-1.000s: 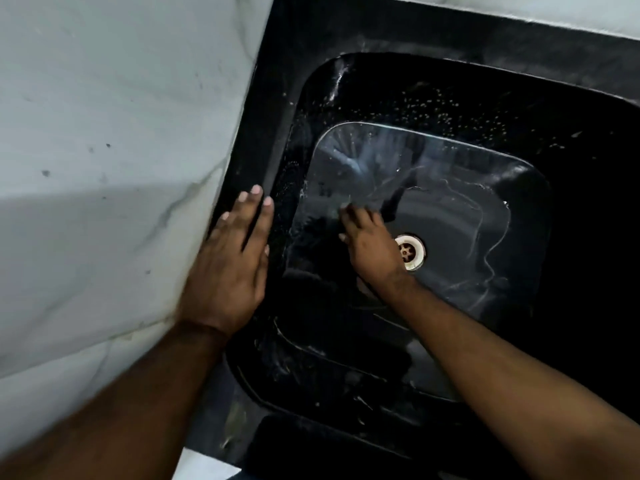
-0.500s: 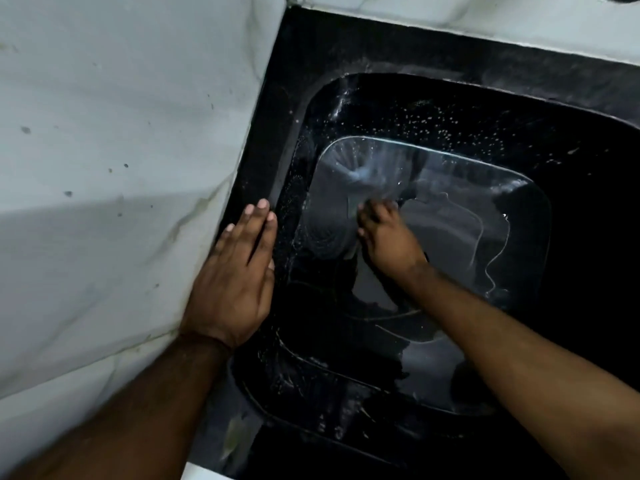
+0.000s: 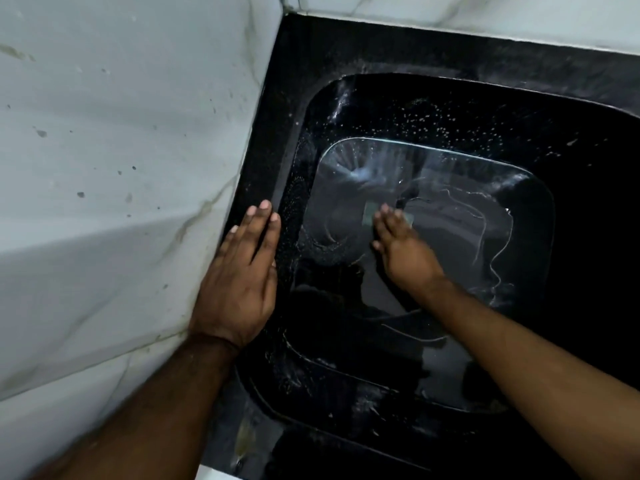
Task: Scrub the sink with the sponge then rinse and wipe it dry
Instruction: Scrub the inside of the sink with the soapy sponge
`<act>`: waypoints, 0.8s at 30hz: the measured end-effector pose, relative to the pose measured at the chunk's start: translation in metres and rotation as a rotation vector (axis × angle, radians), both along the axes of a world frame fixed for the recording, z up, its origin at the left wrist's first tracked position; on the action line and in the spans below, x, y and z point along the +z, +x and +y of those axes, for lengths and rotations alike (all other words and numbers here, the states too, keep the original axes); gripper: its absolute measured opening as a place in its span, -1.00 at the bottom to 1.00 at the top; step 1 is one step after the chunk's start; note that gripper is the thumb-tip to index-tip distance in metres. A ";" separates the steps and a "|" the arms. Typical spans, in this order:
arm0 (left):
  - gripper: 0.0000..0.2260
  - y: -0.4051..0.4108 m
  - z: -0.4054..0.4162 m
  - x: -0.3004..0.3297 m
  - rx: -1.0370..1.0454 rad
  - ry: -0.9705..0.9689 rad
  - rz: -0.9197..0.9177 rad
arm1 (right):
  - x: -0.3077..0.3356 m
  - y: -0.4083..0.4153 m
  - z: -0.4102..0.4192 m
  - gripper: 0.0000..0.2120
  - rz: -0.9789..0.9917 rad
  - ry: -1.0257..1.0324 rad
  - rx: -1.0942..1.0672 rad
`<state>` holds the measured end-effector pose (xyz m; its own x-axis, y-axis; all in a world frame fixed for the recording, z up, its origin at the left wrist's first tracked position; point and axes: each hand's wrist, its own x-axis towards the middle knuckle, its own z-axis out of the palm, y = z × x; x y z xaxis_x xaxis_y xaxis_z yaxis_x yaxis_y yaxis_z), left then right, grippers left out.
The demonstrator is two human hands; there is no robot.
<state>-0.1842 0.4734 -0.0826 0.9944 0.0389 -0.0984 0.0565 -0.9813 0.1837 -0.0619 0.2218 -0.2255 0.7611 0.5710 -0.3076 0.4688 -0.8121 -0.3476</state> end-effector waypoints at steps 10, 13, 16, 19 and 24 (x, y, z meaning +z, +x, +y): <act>-0.42 0.000 -0.001 0.000 -0.009 0.020 0.005 | 0.012 0.007 0.103 -0.44 0.078 0.023 0.051; -0.43 -0.001 -0.001 0.000 -0.007 0.008 0.004 | 0.013 -0.027 0.055 -0.49 0.075 -0.018 0.085; -0.43 -0.001 0.000 0.000 -0.008 0.007 0.001 | 0.011 0.004 0.011 -0.50 0.028 -0.099 -0.054; -0.43 -0.001 0.000 0.000 -0.010 0.013 -0.003 | 0.010 0.070 0.017 -0.51 0.009 -0.078 -0.229; -0.42 -0.001 0.001 0.000 -0.013 0.030 0.002 | 0.010 0.080 0.068 -0.45 0.087 -0.003 -0.168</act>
